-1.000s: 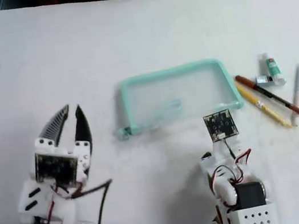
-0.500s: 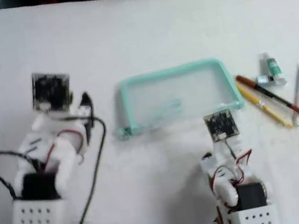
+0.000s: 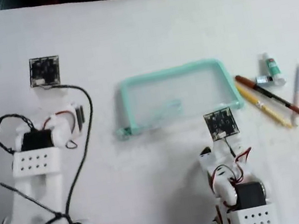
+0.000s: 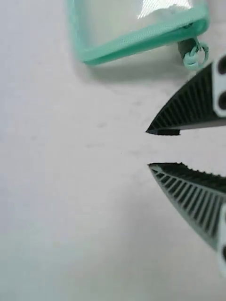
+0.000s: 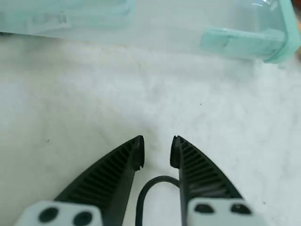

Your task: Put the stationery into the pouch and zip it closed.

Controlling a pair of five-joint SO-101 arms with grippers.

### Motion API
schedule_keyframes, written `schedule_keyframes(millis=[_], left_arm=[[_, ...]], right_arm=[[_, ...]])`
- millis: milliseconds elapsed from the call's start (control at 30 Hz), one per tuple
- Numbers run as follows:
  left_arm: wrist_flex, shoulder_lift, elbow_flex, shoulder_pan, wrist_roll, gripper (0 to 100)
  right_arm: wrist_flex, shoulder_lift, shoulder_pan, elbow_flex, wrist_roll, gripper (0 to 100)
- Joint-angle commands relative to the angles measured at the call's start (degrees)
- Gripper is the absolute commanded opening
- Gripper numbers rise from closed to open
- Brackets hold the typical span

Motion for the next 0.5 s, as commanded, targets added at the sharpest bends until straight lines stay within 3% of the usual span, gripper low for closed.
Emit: schedule_keyframes(millis=[0,133,300,467], left_arm=[[-1.23,0.22,-1.85,-0.22,2.55,18],[-3.43,0.22,1.67,-0.22,5.01,26],[-9.76,-0.04,5.80,-3.12,5.36,26],[-10.29,-0.31,6.24,-7.43,10.90,26]], right_arm=[[-0.84,-0.40,-0.04,0.53,0.00,10.9],[-0.84,-0.40,-0.04,0.53,0.00,10.9],[-0.40,-0.40,-2.51,0.53,-0.09,10.9],[2.51,-0.40,-3.38,0.53,0.00,10.8]])
